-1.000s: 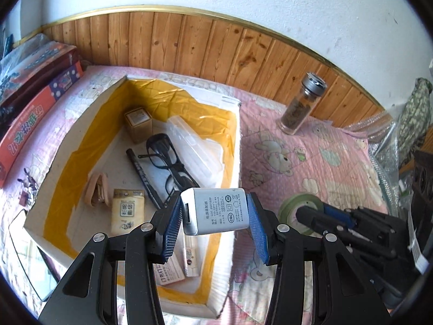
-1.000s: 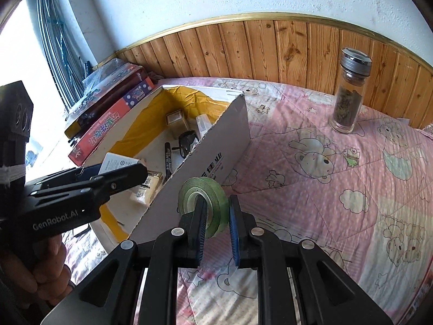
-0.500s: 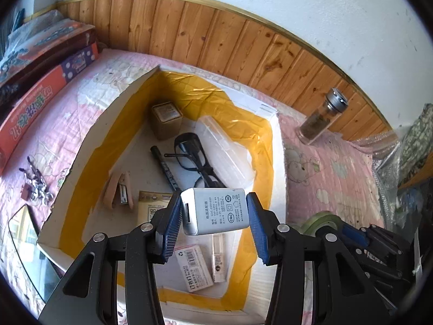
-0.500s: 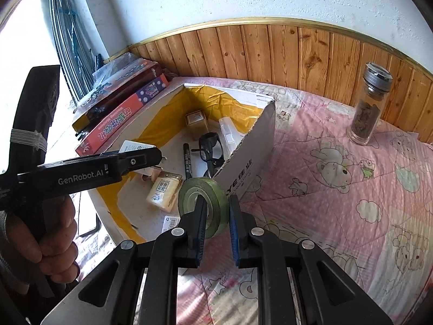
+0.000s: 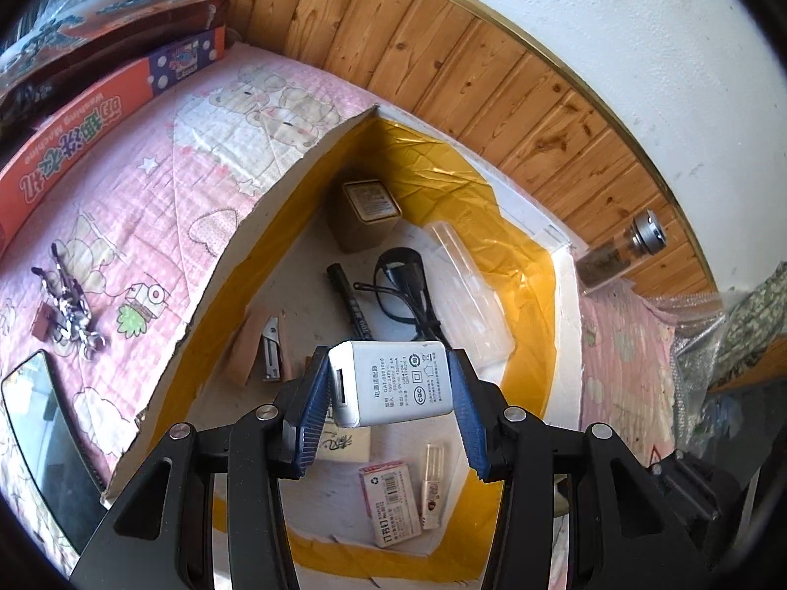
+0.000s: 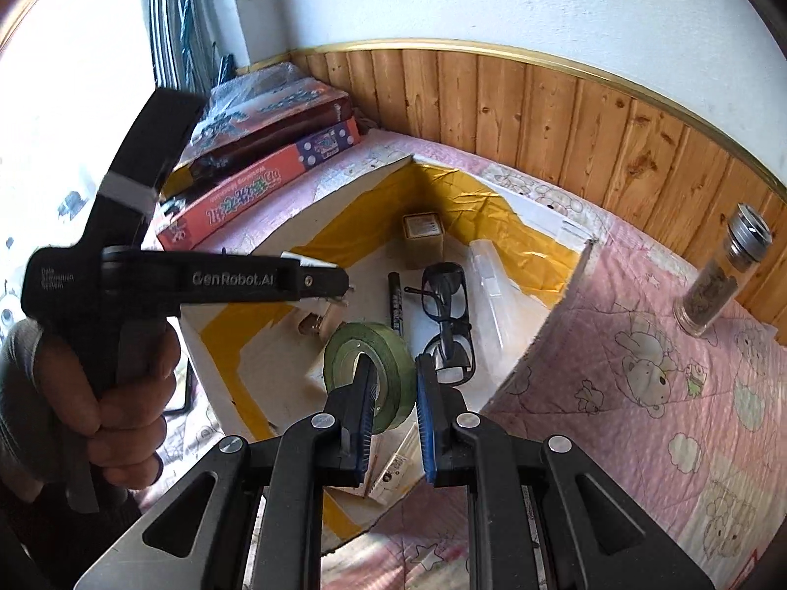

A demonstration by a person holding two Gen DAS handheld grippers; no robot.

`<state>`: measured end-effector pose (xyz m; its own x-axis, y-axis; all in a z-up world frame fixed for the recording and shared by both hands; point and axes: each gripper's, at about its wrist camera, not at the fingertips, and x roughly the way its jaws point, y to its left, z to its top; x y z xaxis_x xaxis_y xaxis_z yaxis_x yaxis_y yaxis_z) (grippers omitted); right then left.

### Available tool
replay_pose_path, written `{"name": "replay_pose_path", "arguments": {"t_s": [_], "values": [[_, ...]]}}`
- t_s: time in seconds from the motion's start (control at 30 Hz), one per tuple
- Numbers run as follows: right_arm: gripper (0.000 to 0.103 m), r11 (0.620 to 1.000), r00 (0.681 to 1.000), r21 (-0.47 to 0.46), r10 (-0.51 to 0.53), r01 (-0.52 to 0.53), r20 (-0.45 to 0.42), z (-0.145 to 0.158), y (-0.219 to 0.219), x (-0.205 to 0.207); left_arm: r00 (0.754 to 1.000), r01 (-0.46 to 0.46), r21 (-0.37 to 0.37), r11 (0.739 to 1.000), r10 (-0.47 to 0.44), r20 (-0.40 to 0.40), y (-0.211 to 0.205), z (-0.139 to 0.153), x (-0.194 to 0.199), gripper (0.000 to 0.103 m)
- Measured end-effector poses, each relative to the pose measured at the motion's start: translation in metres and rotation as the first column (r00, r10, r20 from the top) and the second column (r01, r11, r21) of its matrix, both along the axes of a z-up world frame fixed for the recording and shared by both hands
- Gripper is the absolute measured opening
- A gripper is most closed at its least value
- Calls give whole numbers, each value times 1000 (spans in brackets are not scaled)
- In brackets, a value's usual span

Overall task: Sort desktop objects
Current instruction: 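Carry the charger in the left tool and tape roll in the right tool over the cardboard box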

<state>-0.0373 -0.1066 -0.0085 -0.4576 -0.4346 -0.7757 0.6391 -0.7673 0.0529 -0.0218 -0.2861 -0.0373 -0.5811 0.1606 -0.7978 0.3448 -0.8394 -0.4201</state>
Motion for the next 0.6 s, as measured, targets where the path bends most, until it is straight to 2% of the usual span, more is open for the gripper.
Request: {"name": "replay_pose_path", "arguments": {"t_s": [0.17, 0.6], "values": [[17, 990, 997, 119, 71, -71, 4, -21, -27, -2, 1000, -20, 7, 1000, 20, 15, -12, -7, -12, 48], [17, 944, 985, 286, 144, -167, 98, -59, -57, -23, 996, -15, 32, 999, 12, 93, -19, -32, -45, 48]]}}
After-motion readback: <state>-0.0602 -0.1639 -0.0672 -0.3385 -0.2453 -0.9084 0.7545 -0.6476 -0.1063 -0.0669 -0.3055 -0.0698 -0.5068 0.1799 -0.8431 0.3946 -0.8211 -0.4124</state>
